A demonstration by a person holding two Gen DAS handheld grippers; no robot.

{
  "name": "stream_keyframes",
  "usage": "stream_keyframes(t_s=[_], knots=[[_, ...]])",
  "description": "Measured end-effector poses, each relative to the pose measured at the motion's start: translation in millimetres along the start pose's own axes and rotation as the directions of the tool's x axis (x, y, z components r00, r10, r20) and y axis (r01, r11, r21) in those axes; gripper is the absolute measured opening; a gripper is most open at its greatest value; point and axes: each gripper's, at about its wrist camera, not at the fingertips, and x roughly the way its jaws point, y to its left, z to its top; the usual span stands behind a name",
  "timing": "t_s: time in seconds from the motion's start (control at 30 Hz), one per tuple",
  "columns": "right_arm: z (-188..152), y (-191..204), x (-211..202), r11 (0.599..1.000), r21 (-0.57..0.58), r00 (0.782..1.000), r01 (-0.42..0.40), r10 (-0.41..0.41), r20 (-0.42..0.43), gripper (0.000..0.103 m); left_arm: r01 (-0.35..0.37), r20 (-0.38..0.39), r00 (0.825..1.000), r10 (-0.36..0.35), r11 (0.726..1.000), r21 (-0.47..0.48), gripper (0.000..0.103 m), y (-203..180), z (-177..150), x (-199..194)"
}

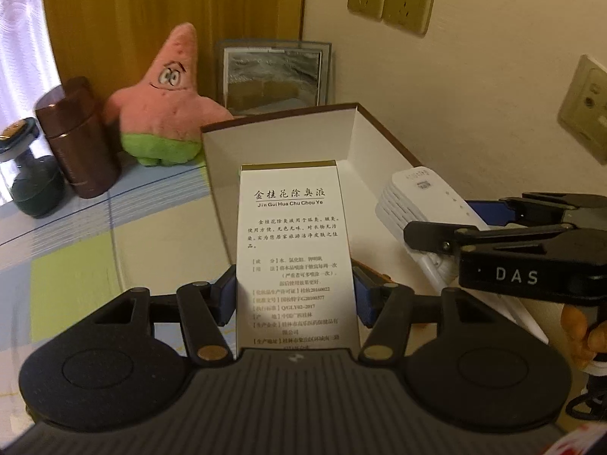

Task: Organize rigid objects
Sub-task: 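Carry the white box and wifi extender over the brown box with both tools, then lower both items into the brown box and open both tools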

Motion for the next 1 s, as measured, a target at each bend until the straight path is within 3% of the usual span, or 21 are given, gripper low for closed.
stream_keyframes(t_s=[0.5,1.0], knots=[[17,-48,87,0.998,-0.012,0.991,0.064,-0.065,-0.113,0.053,-0.040,-0.121,0.992,0.042,0.999,0.014,0.055,-5,35,94],[23,-61,112,0.995,-0.045,0.986,0.088,-0.094,-0.141,0.053,-0.058,-0.149,0.987,0.060,0.998,0.019,0.055,-3,44,129]])
